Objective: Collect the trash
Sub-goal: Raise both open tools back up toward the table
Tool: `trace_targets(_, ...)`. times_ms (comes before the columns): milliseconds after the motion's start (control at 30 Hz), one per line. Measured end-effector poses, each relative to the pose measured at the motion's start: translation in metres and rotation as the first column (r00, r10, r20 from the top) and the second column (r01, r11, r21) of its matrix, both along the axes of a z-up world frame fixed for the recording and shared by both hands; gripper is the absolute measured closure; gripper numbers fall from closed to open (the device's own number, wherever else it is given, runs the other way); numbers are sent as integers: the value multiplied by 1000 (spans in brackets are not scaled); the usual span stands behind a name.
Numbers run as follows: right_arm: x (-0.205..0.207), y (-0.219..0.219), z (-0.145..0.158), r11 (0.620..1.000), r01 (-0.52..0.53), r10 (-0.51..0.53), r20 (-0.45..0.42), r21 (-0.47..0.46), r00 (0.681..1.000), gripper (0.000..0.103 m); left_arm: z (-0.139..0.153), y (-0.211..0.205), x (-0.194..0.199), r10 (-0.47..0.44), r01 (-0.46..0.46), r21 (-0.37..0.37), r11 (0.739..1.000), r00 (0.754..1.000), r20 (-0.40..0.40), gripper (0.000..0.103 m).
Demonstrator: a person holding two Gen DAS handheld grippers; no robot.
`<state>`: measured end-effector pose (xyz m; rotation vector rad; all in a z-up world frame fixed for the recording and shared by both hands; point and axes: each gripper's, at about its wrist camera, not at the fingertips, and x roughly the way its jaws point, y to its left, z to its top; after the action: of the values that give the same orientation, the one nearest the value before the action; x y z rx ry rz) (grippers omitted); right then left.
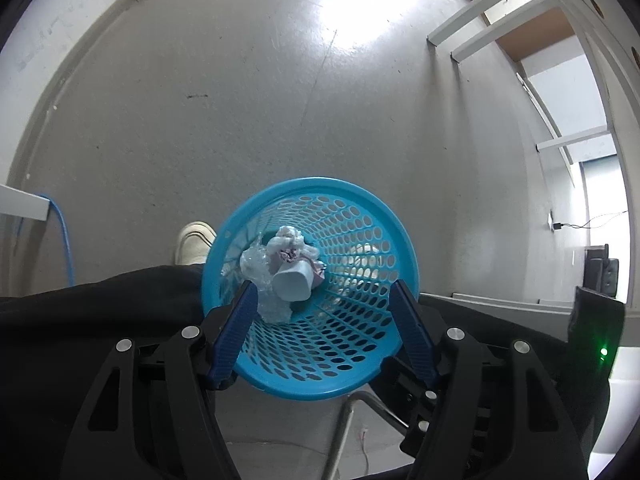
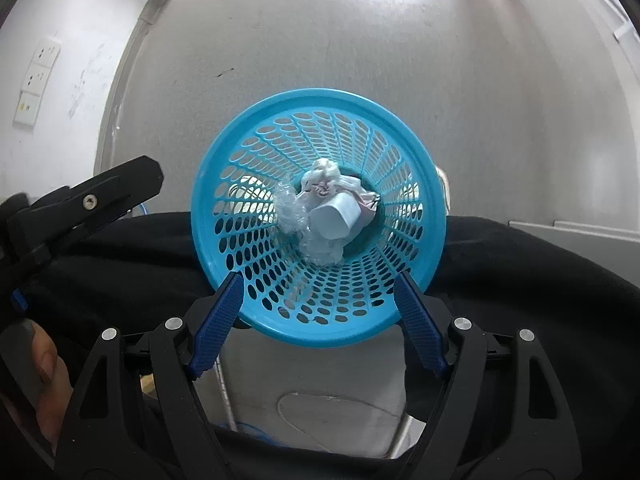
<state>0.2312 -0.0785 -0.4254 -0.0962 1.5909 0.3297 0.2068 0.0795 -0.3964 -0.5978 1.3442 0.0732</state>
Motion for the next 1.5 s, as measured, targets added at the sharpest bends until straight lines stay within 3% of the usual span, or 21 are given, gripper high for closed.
trace_targets(333, -29, 2, 55, 996, -91, 86, 146, 25, 985, 27, 41, -1, -26, -1, -8, 105, 994, 997, 79, 35)
trace_targets(433, -46, 2, 81, 992, -127, 122, 245, 2, 962, 25, 57, 0, -37, 6, -18, 114, 993, 994, 107, 35)
trace_targets(600, -72, 5, 109, 980, -197, 193, 329, -20, 925, 22, 84, 4, -62, 19, -37, 119, 992, 988, 152, 33)
trace_targets(800, -98, -5, 148, 975, -223, 198, 403, 15, 894, 18, 122, 3, -95, -2, -42, 206, 978, 978, 210, 27)
trace_targets(933, -123, -22, 177, 971, -233, 184, 454, 54, 872, 18, 151, -5, -116, -41, -36, 302, 953, 969, 243, 23)
trace_targets(1100, -154, -48, 225, 965, -238, 143, 553, 105, 821, 13, 184, -16, -148, -110, -10, 340, 940, 937, 331, 7)
trace_targets(1367, -194, -71, 294, 961, -241, 84, 684, 136, 725, 9, 238, -18, -196, -123, -49, 345, 937, 880, 459, 6)
trace_targets(1500, -204, -77, 327, 960, -235, 49, 734, 153, 677, 9, 273, -26, -219, -154, -53, 349, 936, 828, 539, 6)
